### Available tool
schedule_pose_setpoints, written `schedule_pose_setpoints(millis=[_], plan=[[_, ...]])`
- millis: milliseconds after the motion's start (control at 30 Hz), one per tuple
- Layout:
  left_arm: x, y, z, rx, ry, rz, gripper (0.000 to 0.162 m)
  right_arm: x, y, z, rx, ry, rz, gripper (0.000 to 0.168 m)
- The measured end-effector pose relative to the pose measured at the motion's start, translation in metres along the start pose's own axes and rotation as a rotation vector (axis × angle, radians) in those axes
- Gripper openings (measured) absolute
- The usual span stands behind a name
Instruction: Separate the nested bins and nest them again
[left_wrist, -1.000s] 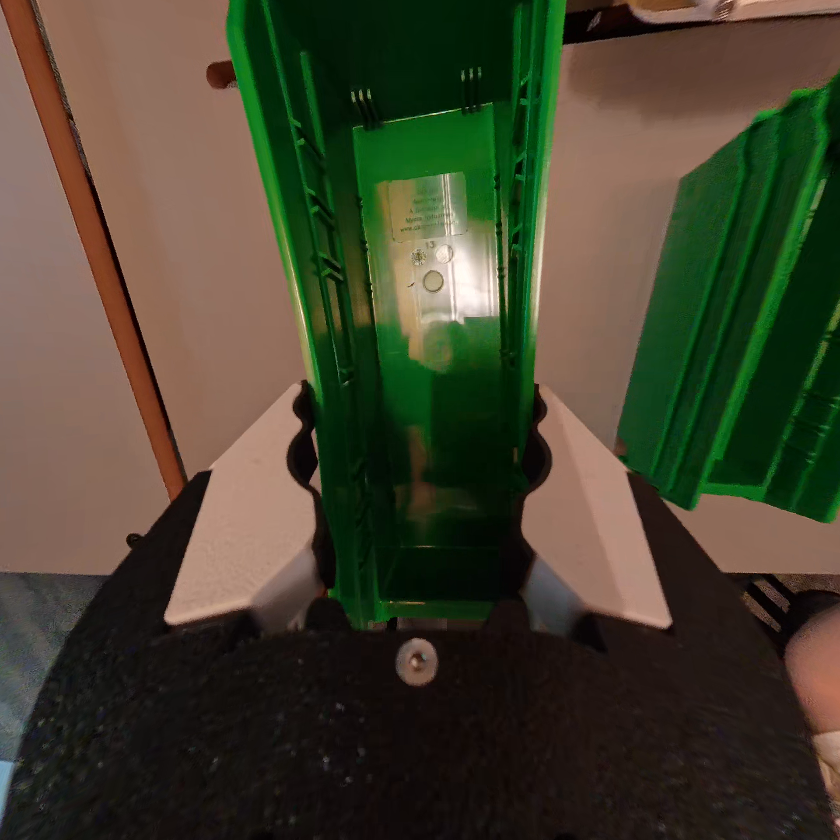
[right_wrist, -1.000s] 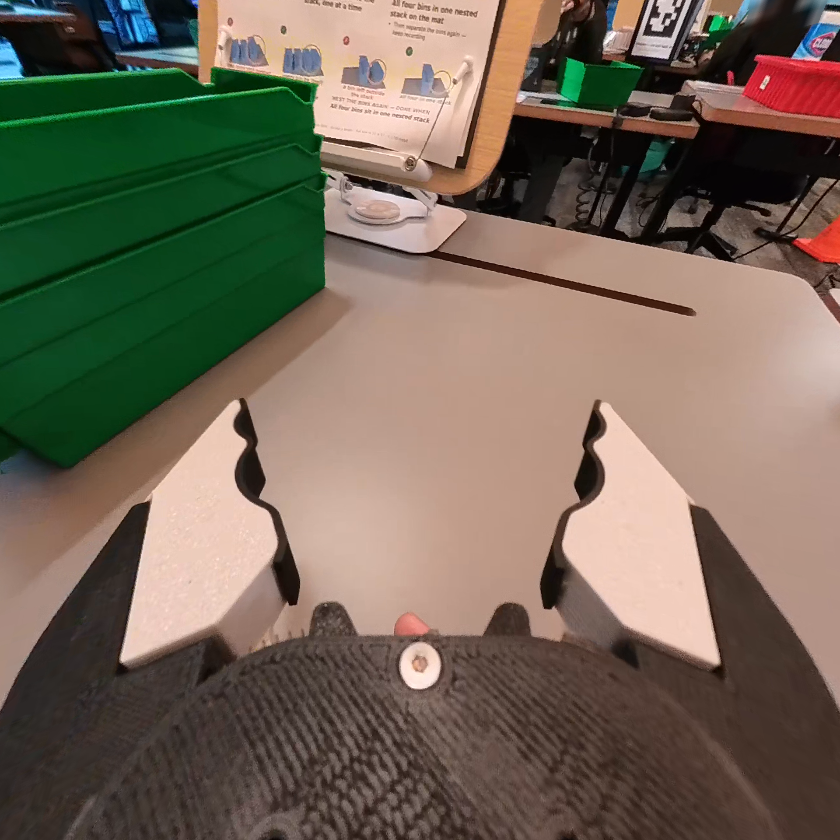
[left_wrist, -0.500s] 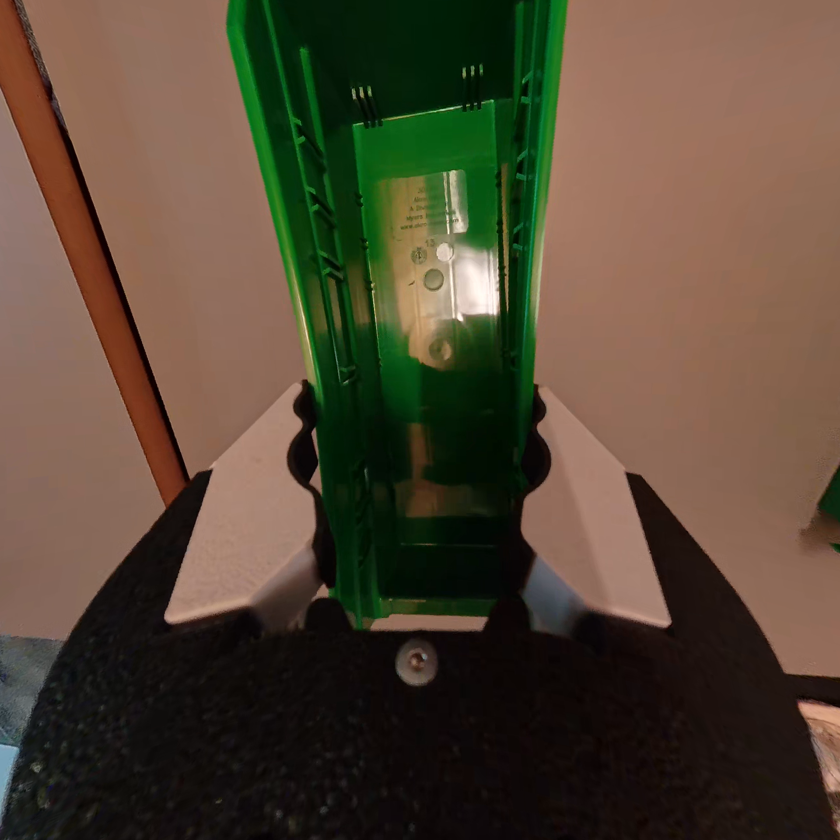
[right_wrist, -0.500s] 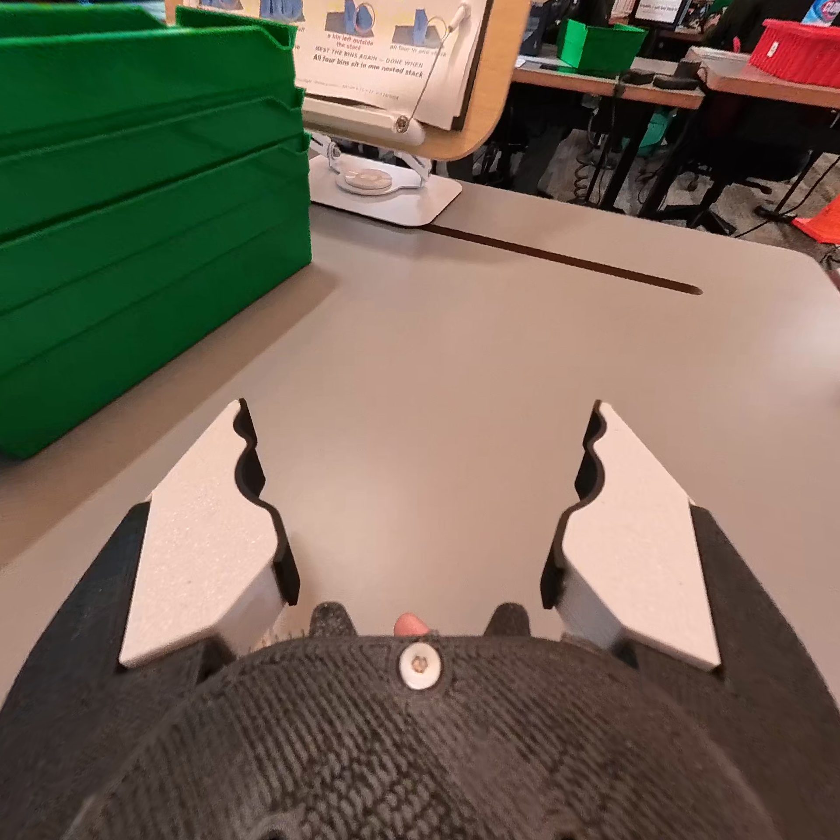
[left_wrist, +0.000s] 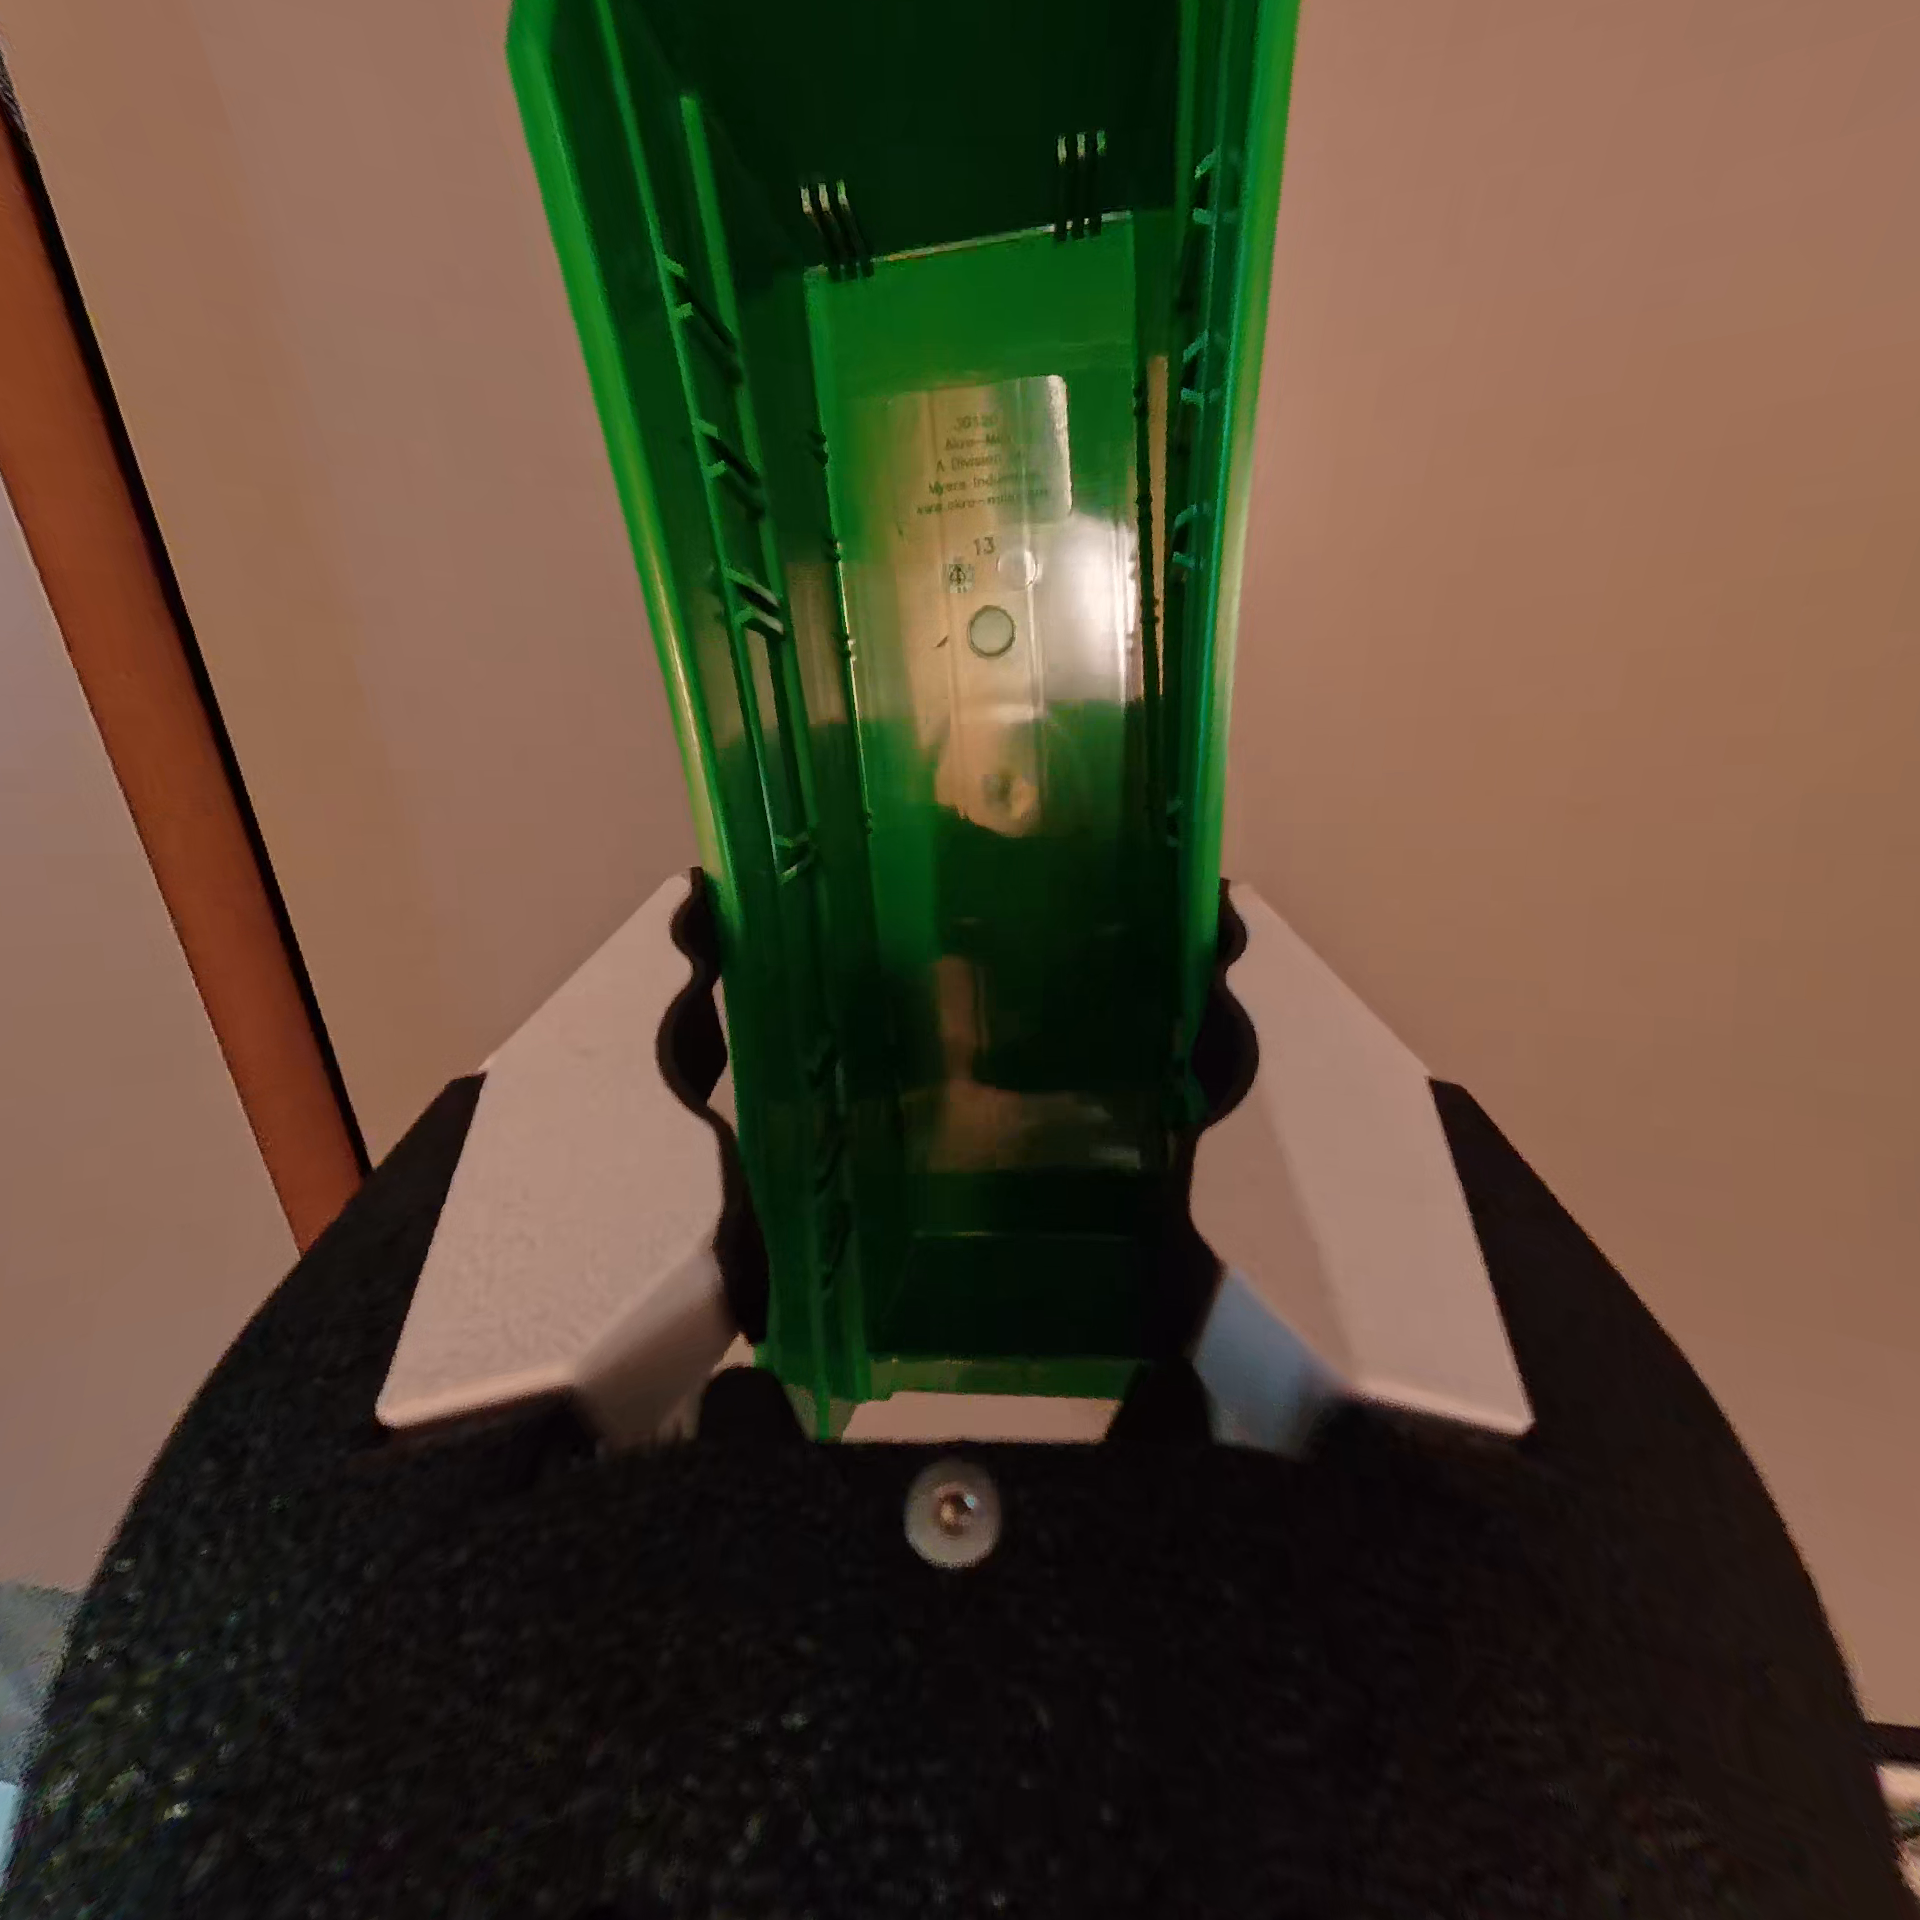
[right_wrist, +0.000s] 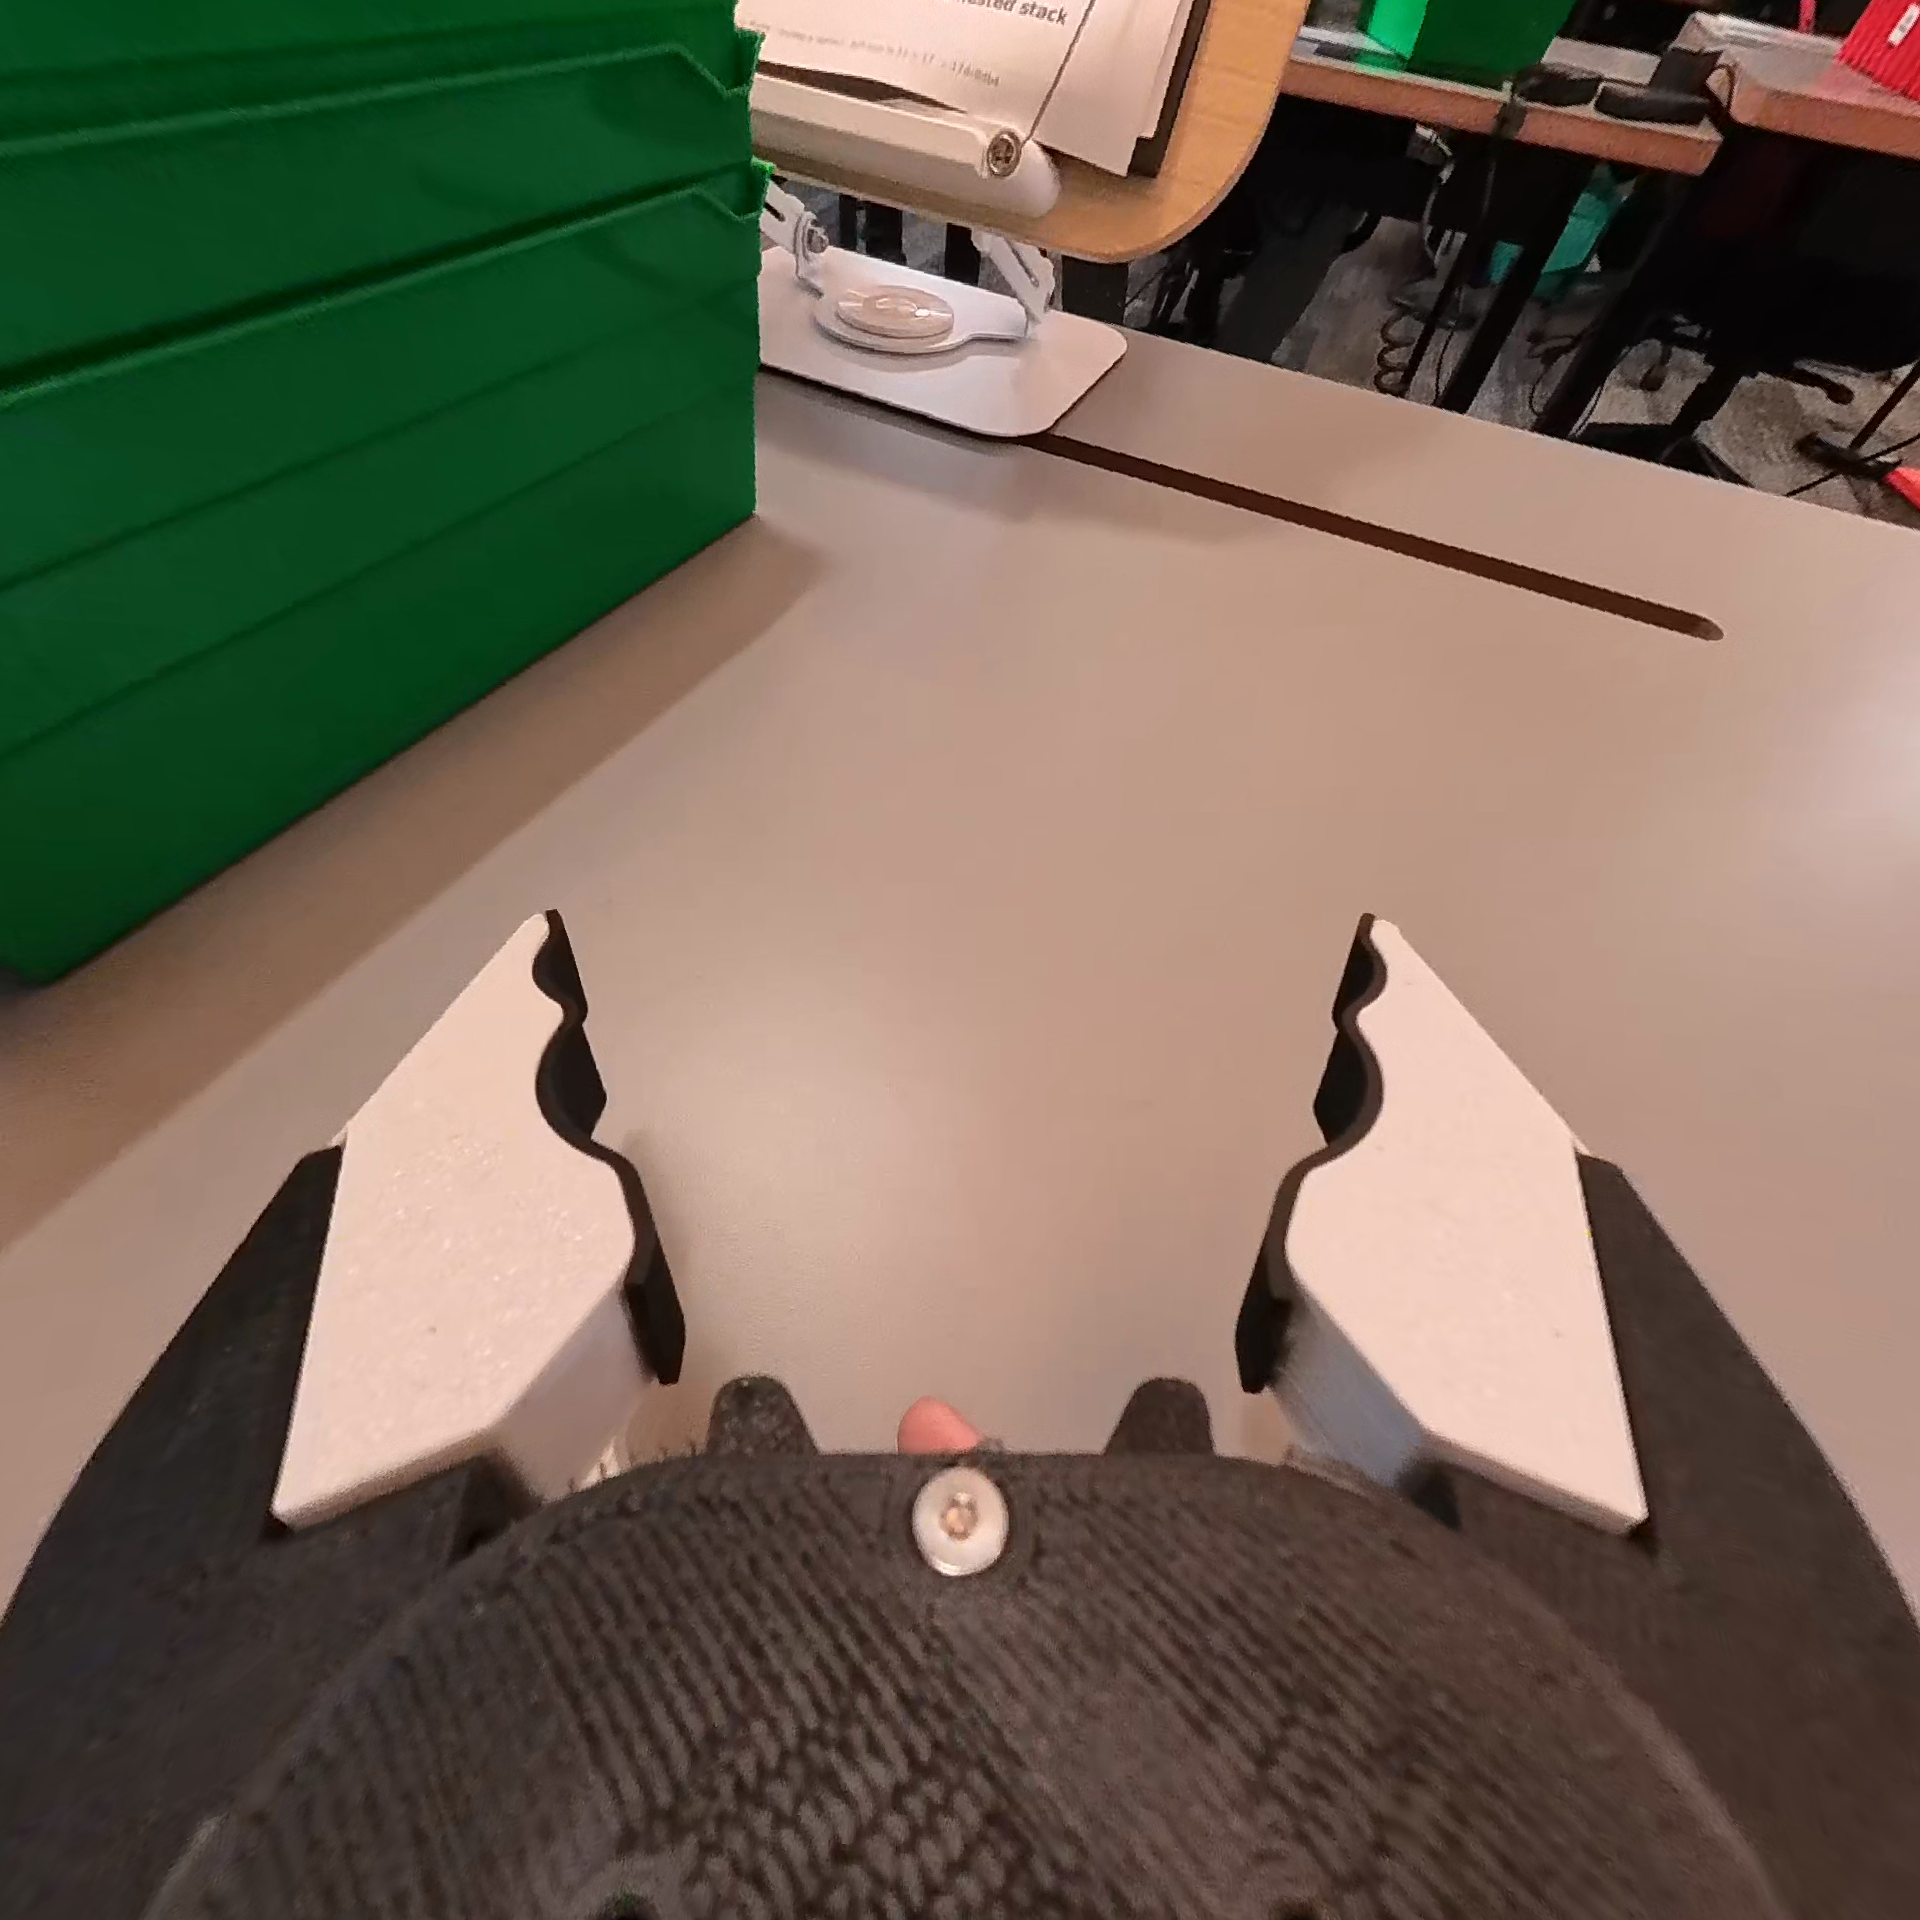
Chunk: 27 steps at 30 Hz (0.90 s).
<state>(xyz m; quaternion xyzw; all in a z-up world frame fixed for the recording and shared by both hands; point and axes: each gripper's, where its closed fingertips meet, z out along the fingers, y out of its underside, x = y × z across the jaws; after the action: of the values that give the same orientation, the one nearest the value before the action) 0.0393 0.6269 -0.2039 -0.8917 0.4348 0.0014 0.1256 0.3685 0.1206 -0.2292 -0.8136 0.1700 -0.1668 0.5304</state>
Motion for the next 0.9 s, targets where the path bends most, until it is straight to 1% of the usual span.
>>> schedule_pose_setpoints(millis=[100, 133, 367, 467, 567, 700, 800, 900], plan=[[0.001, 0.009, 0.009, -0.031, -0.001, 0.008, 0.093, 0.001, 0.000, -0.001, 0.000, 0.004, -0.002, 0.140], [0.002, 0.005, 0.009, -0.003, 0.005, 0.010, 0.091, 0.002, 0.000, -0.001, 0.000, 0.005, 0.002, 0.140], [0.003, 0.008, 0.010, -0.025, -0.009, 0.030, 0.094, 0.003, 0.001, -0.001, -0.003, 0.008, 0.004, 0.140], [0.003, 0.008, 0.010, -0.029, -0.015, 0.033, 0.099, 0.004, 0.001, -0.001, -0.004, 0.009, 0.003, 0.140], [0.003, 0.008, 0.012, -0.015, -0.011, 0.007, 0.109, 0.005, 0.002, -0.001, -0.007, 0.009, 0.006, 0.140], [0.003, 0.008, 0.013, -0.001, -0.010, -0.013, 0.118, 0.005, 0.004, -0.001, -0.010, 0.010, 0.012, 0.141], [-0.003, 0.004, 0.004, 0.025, -0.050, -0.004, 0.118, 0.005, 0.004, -0.001, -0.011, 0.007, 0.013, 0.141], [-0.004, -0.009, -0.019, 0.064, -0.074, -0.011, 0.114, 0.005, 0.002, -0.002, -0.006, 0.007, 0.013, 0.141]])
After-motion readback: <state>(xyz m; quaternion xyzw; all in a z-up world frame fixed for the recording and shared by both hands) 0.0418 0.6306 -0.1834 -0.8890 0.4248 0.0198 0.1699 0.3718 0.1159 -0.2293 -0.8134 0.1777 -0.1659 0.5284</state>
